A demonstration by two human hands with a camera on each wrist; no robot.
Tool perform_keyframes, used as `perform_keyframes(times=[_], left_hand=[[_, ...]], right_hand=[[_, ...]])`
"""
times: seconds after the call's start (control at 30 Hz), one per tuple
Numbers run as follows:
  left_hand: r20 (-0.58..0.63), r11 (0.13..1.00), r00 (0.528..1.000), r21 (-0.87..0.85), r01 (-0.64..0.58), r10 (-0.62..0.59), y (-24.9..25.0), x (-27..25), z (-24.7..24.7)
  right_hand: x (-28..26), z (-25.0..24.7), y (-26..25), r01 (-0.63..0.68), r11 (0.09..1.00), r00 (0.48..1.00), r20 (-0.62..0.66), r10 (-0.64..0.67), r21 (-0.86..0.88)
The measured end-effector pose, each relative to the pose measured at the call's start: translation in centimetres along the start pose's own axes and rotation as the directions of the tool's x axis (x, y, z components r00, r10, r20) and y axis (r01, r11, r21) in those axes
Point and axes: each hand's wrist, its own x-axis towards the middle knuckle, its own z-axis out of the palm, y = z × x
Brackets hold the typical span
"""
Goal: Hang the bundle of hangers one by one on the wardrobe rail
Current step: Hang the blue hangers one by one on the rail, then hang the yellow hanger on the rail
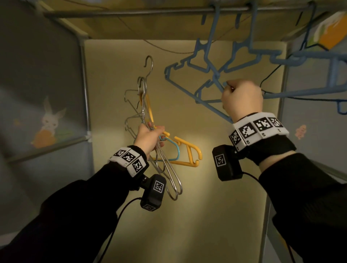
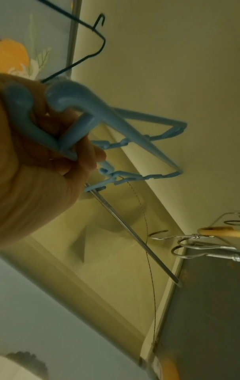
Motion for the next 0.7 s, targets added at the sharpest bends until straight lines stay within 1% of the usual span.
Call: perform_keyframes(times=[0.07, 0.13, 0.17, 0.2, 0.23, 0.27, 0.3, 0.33, 0.37, 0.4, 0.43, 0.5, 0.57, 0.6, 0.63, 0.67, 0.7], left_hand=[[0.002, 1.000, 1.000, -0.016, 0.016, -0.016, -0.3, 0.0, -0.1], [-0.004, 1.000, 1.000, -0.016, 0.023, -0.023, -0.7, 0.0, -0.1], [-0.010, 1.000, 1.000, -0.013, 0.022, -0.023, -0.9, 0.0, -0.1], [-0.021, 1.000, 1.000, -0.012, 0.019, -0.019, -1.2, 0.0, -0.1], [-0.030, 1.000, 0.999, -0.014, 0.018, -0.018, -1.3, -0.1, -0.2], [-0.039, 1.000, 0.999, -0.017, 0.020, -0.020, -1.5, -0.1, -0.2], [-0.047, 1.000, 0.999, -0.018, 0.019, -0.020, -1.7, -0.2, -0.3], [-0.055, 1.000, 0.998, -0.012, 0.018, -0.019, -1.9, -0.2, -0.5], [-0.063, 1.000, 0.998, 0.002, 0.017, -0.017, -2.0, -0.3, -0.6], [-0.070, 1.000, 0.997, 0.020, 0.016, -0.015, -2.1, -0.3, -0.8], [-0.075, 0.999, 0.997, 0.040, 0.017, -0.014, -2.2, -0.3, -1.0], [-0.080, 0.998, 0.997, 0.061, 0.010, -0.005, -2.2, -0.6, -1.2], [-0.097, 0.998, 0.995, 0.069, 0.008, -0.001, -2.2, -0.8, -1.4], [-0.109, 0.997, 0.994, 0.078, 0.009, 0.000, -2.3, -0.8, -1.6], [-0.118, 0.996, 0.993, 0.086, 0.009, 0.001, -2.2, -0.9, -1.8], [-0.122, 0.996, 0.992, 0.091, 0.011, 0.000, -2.2, -1.0, -2.0], [-0.119, 0.996, 0.993, 0.091, 0.012, -0.001, -2.2, -1.2, -2.2]], right_hand=[[-0.5, 0.3, 0.5, -0.027, 0.996, 0.999, -0.020, 0.029, 0.088], [-1.2, 0.7, 1.1, -0.060, 0.984, 0.998, -0.004, 0.061, 0.166], [-1.6, 0.9, 1.2, -0.061, 0.980, 0.997, -0.025, 0.067, 0.191], [-2.3, 1.1, 1.2, -0.041, 0.979, 0.995, -0.080, 0.058, 0.199], [-3.1, 1.1, 1.0, 0.008, 0.984, 0.985, -0.168, 0.022, 0.180], [-4.0, 1.2, 0.7, 0.081, 0.987, 0.960, -0.276, -0.041, 0.136], [-5.0, 1.3, 0.3, 0.165, 0.983, 0.917, -0.379, -0.122, 0.084], [-6.0, 1.4, -0.1, 0.250, 0.968, 0.866, -0.454, -0.209, 0.032], [-6.8, 1.6, -0.4, 0.327, 0.945, 0.822, -0.490, -0.291, -0.013], [-7.5, 1.8, -0.7, 0.389, 0.920, 0.789, -0.499, -0.357, -0.044], [-8.1, 2.1, -1.0, 0.431, 0.900, 0.772, -0.492, -0.401, -0.057], [-9.0, 2.6, -1.6, 0.480, 0.875, 0.764, -0.461, -0.451, -0.060], [-10.1, 3.4, -1.9, 0.523, 0.851, 0.768, -0.403, -0.497, -0.051], [-10.7, 3.9, -2.0, 0.539, 0.842, 0.783, -0.350, -0.514, -0.030], [-11.1, 4.4, -2.1, 0.543, 0.839, 0.811, -0.262, -0.523, 0.007], [-11.4, 5.0, -2.1, 0.524, 0.849, 0.848, -0.131, -0.513, 0.067], [-11.6, 5.4, -2.2, 0.461, 0.875, 0.882, 0.029, -0.470, 0.149]])
